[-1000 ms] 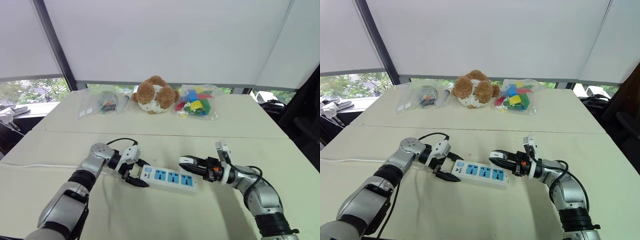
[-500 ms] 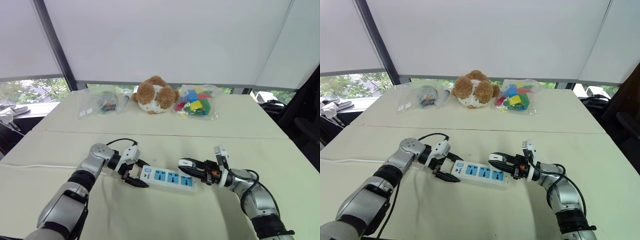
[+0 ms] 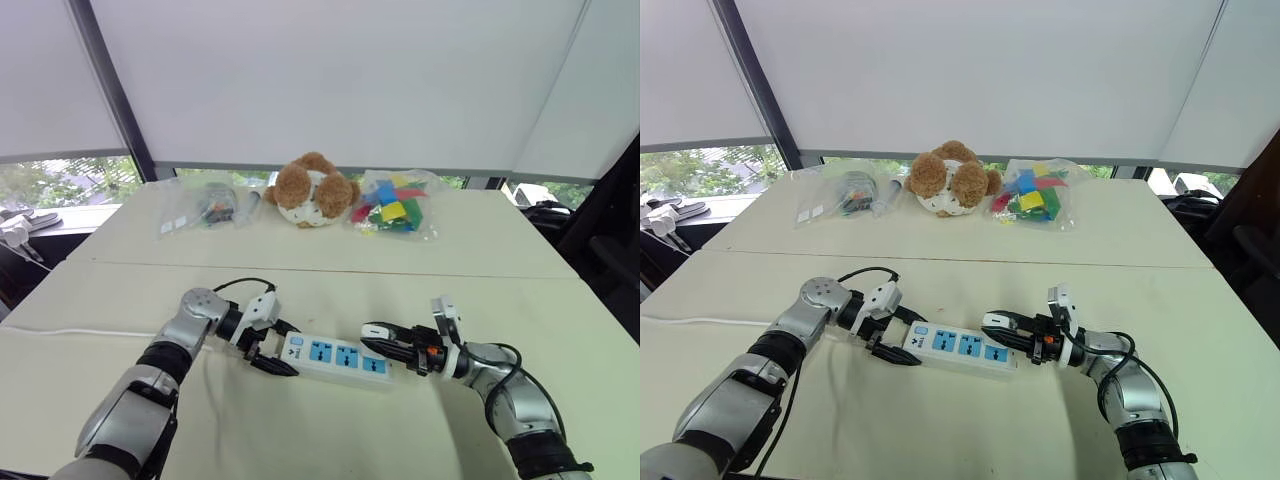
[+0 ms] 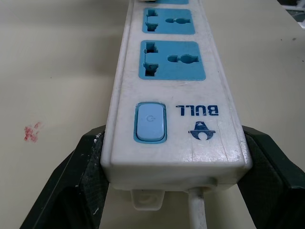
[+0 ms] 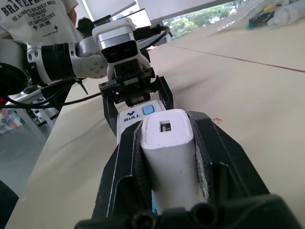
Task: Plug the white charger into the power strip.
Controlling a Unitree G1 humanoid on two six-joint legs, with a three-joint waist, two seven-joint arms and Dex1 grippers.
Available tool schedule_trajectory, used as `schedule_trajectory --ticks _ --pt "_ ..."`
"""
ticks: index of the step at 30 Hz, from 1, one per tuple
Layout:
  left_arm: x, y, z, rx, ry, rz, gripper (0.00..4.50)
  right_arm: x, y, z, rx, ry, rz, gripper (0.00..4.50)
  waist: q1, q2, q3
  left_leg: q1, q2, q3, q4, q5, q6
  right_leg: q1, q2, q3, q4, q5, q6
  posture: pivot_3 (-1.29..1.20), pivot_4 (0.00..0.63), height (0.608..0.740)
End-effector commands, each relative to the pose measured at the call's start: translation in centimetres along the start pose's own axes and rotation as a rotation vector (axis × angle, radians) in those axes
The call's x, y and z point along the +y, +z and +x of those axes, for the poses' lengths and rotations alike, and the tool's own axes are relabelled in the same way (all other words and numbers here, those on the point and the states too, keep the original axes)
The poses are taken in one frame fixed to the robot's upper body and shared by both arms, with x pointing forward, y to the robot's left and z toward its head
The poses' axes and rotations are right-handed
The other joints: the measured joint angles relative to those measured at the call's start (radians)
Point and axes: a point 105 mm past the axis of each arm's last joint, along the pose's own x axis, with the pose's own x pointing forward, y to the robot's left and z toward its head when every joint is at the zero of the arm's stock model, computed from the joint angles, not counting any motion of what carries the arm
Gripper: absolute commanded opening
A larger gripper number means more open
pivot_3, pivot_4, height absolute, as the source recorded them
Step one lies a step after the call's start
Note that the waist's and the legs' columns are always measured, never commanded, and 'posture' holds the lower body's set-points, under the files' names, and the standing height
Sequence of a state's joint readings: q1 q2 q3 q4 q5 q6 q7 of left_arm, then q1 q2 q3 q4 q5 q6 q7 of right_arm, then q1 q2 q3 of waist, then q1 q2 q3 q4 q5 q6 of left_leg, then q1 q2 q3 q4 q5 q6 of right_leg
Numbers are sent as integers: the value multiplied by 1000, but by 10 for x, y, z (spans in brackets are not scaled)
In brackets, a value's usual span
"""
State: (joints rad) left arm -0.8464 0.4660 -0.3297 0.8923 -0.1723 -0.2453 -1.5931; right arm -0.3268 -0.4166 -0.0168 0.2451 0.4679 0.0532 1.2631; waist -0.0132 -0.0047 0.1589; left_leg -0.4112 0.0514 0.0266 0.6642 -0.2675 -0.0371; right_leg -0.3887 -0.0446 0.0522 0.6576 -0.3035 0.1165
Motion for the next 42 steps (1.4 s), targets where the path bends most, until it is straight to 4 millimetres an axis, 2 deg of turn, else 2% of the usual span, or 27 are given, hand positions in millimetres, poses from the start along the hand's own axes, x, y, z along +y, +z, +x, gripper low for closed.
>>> schedule_trajectory --ticks 1,19,25,29,37,42 --pt "-6 -10 -5 49 -21 -19 3045 5 -34 -12 95 -23 67 798 0 0 0 1 0 0 0 0 0 1 0 0 0 0 0 0 150 739" --pt "-7 -12 -8 55 -6 -10 3045 21 -88 -39 318 50 100 798 1 -17 -12 6 0 -1 -1 0 1 6 0 0 -1 0 -1 0 150 739" --pt "-7 -12 -7 51 2 -10 3045 21 -113 -55 416 28 136 798 -1 -28 -19 26 1 -1 -4 -4 6 28 0 -1 -8 -5 -5 0 150 739" --pt "-7 -12 -7 49 8 -11 3045 17 -117 -56 418 -4 158 798 -2 -37 -27 39 1 0 -13 -4 6 38 -2 -1 -11 -8 -11 0 150 739" --pt "-4 -10 -7 44 27 -5 3045 17 -122 -50 392 -28 190 798 -3 -42 -38 41 7 -3 -16 -4 6 38 -4 -1 -10 -10 -16 0 150 739" --pt "-2 -11 -8 48 39 -7 3045 11 -109 -44 332 -49 144 798 -4 -43 -38 41 8 -2 -16 -5 6 38 -8 -1 -11 -11 -18 0 150 739"
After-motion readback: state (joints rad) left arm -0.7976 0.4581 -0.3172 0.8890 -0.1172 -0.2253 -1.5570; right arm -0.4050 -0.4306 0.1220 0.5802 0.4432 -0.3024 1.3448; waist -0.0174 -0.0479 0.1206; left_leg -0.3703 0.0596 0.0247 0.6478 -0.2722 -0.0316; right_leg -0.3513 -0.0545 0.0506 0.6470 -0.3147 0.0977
